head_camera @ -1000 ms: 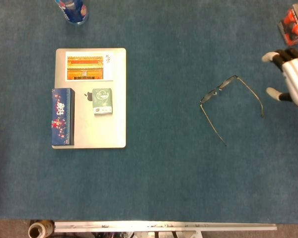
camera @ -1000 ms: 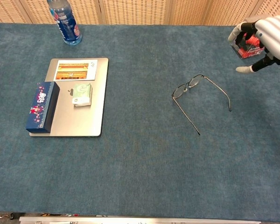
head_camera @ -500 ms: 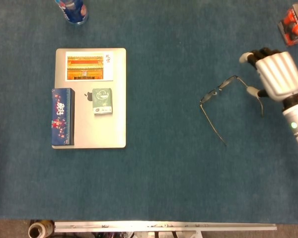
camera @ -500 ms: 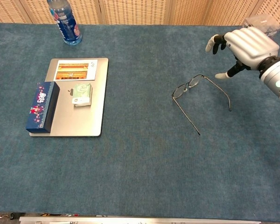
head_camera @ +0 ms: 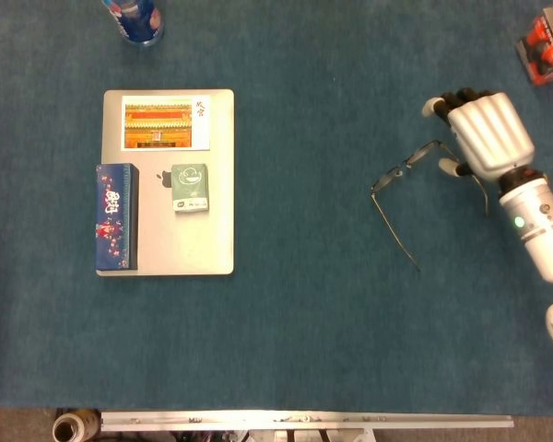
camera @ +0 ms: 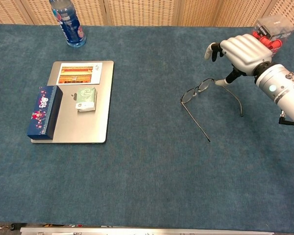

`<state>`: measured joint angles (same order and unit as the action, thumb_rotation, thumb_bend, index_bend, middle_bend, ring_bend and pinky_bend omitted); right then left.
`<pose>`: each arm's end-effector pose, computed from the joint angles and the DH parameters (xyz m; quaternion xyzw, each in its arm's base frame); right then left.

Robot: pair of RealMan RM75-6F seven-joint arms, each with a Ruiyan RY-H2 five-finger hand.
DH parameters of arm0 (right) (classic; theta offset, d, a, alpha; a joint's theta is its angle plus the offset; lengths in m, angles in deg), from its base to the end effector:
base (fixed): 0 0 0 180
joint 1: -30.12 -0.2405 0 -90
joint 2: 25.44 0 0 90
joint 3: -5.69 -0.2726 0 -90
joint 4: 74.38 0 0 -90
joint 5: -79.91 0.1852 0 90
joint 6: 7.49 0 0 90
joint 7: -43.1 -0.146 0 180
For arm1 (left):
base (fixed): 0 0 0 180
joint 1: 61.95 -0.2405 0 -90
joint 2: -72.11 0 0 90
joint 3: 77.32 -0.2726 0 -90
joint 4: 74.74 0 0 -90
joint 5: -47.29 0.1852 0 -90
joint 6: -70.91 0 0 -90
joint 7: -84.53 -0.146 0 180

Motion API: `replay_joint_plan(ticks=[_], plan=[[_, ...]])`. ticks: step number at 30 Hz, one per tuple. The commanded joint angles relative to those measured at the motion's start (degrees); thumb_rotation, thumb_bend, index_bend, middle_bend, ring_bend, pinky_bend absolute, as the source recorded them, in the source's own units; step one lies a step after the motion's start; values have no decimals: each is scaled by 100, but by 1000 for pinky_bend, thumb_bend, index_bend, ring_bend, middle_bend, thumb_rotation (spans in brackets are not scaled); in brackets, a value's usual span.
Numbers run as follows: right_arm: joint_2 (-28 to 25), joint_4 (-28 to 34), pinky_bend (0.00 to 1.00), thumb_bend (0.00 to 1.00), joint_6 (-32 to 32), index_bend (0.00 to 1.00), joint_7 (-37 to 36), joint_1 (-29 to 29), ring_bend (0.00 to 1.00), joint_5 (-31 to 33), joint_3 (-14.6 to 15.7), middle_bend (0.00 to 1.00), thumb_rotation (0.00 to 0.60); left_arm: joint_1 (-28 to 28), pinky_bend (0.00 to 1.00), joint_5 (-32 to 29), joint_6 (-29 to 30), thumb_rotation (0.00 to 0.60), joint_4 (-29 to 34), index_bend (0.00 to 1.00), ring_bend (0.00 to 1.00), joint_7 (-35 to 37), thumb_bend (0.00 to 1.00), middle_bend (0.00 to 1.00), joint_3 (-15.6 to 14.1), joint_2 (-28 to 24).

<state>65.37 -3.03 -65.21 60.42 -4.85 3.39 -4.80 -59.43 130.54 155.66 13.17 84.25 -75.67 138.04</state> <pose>-0.2195 -0.3509 0.0208 0.7443 -0.3024 0.3449 0.4853 -0.3431 0.1653 0.1849 -0.5836 -0.4020 -0.3463 0.6147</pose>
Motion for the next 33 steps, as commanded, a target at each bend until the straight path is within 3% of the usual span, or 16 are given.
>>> replay_joint_plan(ticks=[1,33], plan=[[93,-124,515,45,24,365,-80,-57,356,-17,20,424,600,-3,438,-5,-2,600,-3,467,336,5,0,454,0,-2],[1148,-1770,515,46,542,365,-451,-822,356,139,-109,424,600,-92,440,-66,-38,600,-189,472,336,261,0,454,-32,26]])
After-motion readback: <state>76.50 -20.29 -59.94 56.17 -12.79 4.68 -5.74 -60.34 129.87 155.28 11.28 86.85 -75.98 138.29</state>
